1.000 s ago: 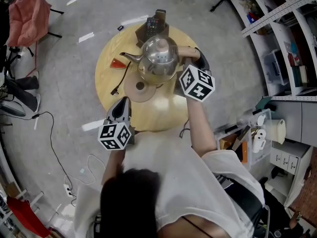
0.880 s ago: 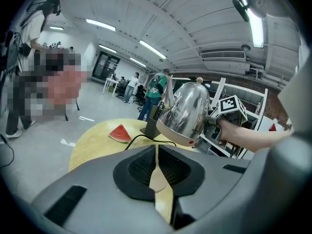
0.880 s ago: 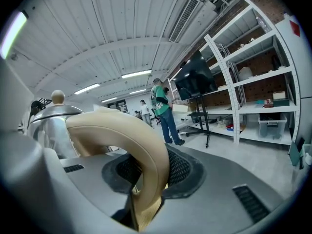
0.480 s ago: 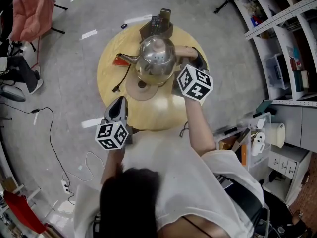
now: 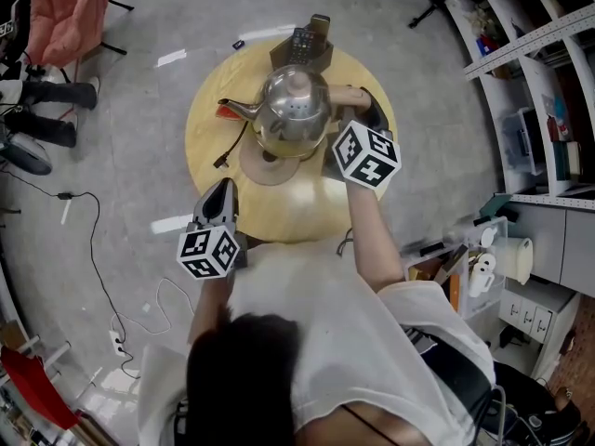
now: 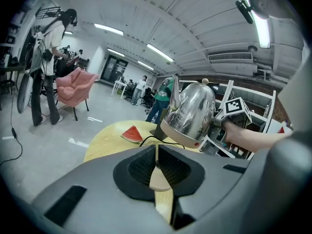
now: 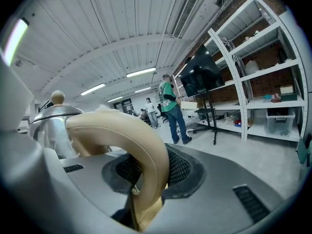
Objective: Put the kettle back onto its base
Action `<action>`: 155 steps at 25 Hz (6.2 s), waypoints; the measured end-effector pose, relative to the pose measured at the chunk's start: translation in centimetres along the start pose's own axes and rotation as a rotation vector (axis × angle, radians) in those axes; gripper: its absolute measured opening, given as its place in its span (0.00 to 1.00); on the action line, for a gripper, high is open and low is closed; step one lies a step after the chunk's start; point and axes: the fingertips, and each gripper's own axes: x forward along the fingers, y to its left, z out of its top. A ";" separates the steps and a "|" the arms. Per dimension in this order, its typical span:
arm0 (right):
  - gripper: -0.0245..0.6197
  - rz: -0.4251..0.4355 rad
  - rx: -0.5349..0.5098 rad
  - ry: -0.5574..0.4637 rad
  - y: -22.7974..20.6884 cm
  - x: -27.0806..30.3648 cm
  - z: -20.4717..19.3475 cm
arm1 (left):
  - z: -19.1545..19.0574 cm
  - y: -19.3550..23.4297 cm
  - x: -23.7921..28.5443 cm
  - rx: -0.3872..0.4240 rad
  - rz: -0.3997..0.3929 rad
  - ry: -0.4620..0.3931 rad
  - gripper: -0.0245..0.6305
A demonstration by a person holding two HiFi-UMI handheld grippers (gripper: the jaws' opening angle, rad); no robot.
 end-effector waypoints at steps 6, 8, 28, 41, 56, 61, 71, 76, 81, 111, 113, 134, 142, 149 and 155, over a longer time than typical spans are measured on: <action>0.22 0.020 0.000 0.010 -0.2 0.4 0.0 | 0.2 -0.4 0.3 -0.005 0.018 -0.016 0.10; 0.22 0.027 -0.002 0.012 0.1 0.5 0.0 | 0.2 -0.4 0.2 -0.007 0.021 -0.018 0.10; 0.22 0.070 0.003 0.027 4.2 -0.8 -1.9 | 0.0 2.1 -2.3 -0.028 0.052 -0.052 0.10; 0.23 0.100 -0.012 0.050 4.8 -0.7 -3.0 | -0.2 2.8 -2.3 -0.050 0.066 -0.052 0.10; 0.23 0.115 -0.016 0.071 4.8 -0.9 -4.4 | -0.4 3.6 -2.5 -0.063 0.076 -0.045 0.10; 0.23 0.115 -0.020 0.078 4.6 -1.0 -5.0 | -1.0 3.9 -2.6 -0.069 0.084 -0.035 0.10; 0.23 0.125 -0.023 0.067 4.7 -1.3 -5.3 | -1.5 4.5 -3.3 -0.080 0.103 -0.036 0.10; 0.23 0.128 -0.028 0.074 4.5 -1.3 -5.7 | -1.8 4.5 -3.3 -0.091 0.106 -0.041 0.10; 0.23 0.125 -0.022 0.084 4.2 -1.4 -6.3 | -2.0 4.5 -3.4 -0.094 0.106 -0.036 0.10; 0.23 0.137 -0.050 0.134 3.4 -0.9 -9.2 | -2.3 4.9 -3.8 -0.079 0.134 -0.014 0.10; 0.23 0.136 -0.049 0.134 3.4 -1.0 -9.3 | -2.4 4.9 -3.8 -0.075 0.132 -0.013 0.10; 0.23 0.112 -0.042 0.134 2.6 -1.1 -10.6 | -3.2 6.2 -4.5 -0.108 0.142 -0.005 0.10; 0.23 0.097 -0.039 0.130 2.0 -0.8 -10.6 | -3.2 6.3 -4.3 -0.107 0.136 0.002 0.10; 0.23 0.098 -0.025 0.128 2.0 -0.8 -10.6 | -3.3 6.5 -4.3 -0.113 0.140 0.010 0.10; 0.23 0.099 -0.022 0.131 2.4 -1.0 -11.1 | -3.3 6.6 -4.3 -0.111 0.141 0.017 0.10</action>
